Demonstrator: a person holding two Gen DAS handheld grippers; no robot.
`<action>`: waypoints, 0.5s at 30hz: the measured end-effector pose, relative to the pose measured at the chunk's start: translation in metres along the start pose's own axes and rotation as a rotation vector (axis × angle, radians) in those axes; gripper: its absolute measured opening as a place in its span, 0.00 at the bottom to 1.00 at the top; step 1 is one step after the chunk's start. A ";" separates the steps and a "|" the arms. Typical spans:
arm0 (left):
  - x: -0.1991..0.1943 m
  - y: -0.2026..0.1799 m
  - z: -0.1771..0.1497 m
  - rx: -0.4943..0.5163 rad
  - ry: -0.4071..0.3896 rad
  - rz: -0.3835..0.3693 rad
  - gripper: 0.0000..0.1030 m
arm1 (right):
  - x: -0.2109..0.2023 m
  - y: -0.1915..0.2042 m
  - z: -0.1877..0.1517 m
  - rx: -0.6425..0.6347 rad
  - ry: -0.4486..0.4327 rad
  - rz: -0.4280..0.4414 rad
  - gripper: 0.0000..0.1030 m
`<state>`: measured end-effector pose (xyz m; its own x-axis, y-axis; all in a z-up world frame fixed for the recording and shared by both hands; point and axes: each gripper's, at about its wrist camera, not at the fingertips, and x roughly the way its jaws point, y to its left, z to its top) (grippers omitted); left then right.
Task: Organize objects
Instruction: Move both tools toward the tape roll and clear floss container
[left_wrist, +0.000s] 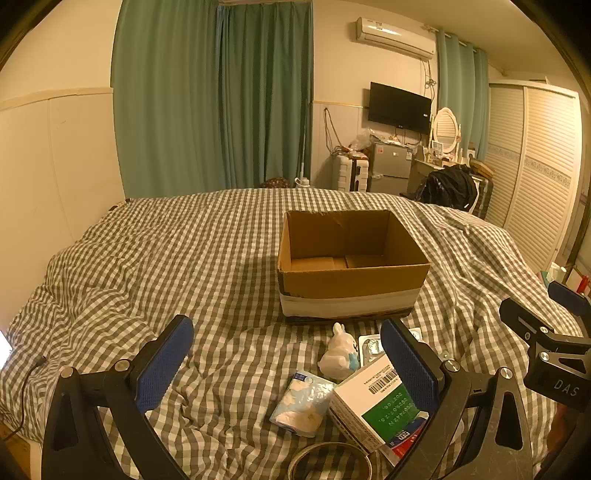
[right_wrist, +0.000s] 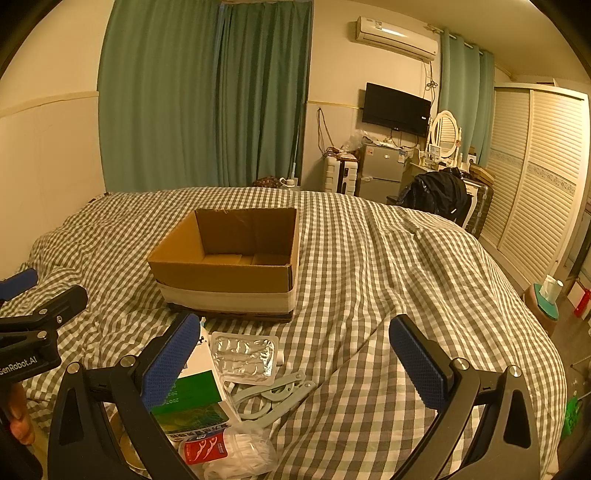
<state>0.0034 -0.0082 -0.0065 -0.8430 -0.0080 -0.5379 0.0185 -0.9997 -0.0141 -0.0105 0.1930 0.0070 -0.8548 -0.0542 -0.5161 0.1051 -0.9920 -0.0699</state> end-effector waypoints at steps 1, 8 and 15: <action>0.000 0.000 0.001 0.000 0.001 -0.001 1.00 | 0.000 0.000 0.000 -0.001 0.000 0.001 1.00; -0.001 -0.002 0.001 0.001 0.006 -0.004 1.00 | -0.002 0.000 0.001 -0.002 -0.001 0.004 1.00; -0.001 -0.001 0.001 -0.001 0.014 -0.010 1.00 | -0.002 0.000 0.001 -0.003 -0.001 0.005 1.00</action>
<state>0.0034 -0.0069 -0.0049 -0.8356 0.0028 -0.5493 0.0102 -0.9997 -0.0205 -0.0095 0.1930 0.0091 -0.8549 -0.0594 -0.5154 0.1108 -0.9914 -0.0695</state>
